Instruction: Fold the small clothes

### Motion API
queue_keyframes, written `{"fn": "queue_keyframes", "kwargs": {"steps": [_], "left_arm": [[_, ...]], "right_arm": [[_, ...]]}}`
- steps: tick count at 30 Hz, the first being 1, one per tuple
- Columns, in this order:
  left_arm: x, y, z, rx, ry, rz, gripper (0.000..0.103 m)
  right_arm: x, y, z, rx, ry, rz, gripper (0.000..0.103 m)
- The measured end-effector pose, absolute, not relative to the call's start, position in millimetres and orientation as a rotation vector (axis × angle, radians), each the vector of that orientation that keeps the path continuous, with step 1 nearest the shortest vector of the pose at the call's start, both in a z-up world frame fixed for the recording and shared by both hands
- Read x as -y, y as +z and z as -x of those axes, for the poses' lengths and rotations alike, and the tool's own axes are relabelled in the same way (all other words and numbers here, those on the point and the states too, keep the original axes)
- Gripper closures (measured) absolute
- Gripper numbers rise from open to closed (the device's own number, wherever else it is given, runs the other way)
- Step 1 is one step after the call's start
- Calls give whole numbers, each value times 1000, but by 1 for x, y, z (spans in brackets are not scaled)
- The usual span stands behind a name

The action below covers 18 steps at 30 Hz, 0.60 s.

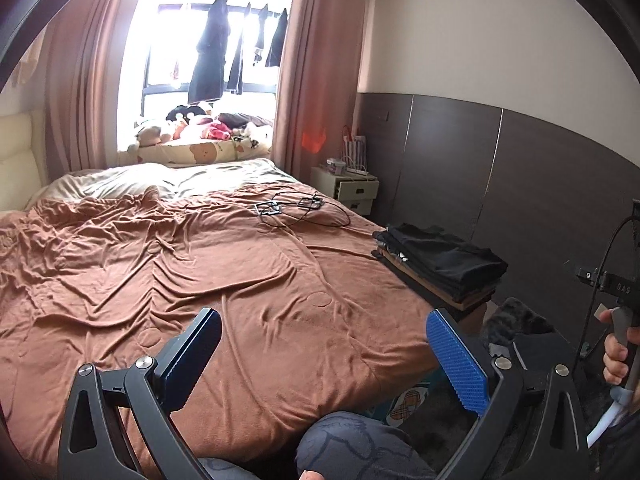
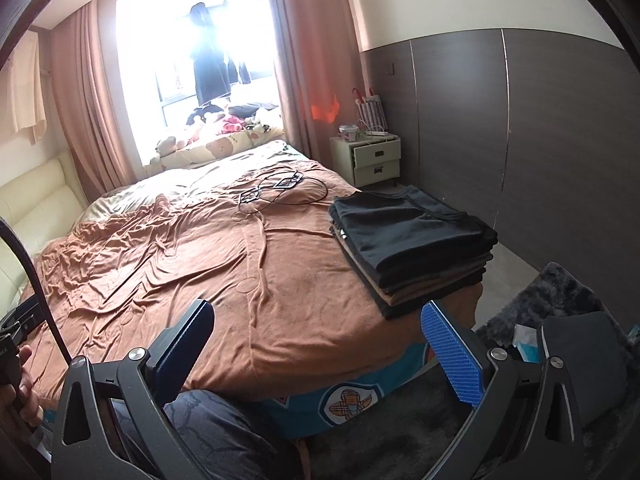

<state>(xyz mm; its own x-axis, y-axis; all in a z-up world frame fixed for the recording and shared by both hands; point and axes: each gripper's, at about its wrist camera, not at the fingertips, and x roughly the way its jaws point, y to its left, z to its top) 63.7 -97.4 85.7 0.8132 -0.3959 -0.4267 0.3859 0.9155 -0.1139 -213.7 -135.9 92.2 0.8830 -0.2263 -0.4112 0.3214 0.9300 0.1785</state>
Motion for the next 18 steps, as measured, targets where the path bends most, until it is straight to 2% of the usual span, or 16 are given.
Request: {"fn": "queue_keyframes", "kwargs": {"steps": [18], "left_arm": [[72, 58, -3, -393, -324, -14, 0]], "right_arm": [[81, 51, 213, -397, -272, -168, 0]]}}
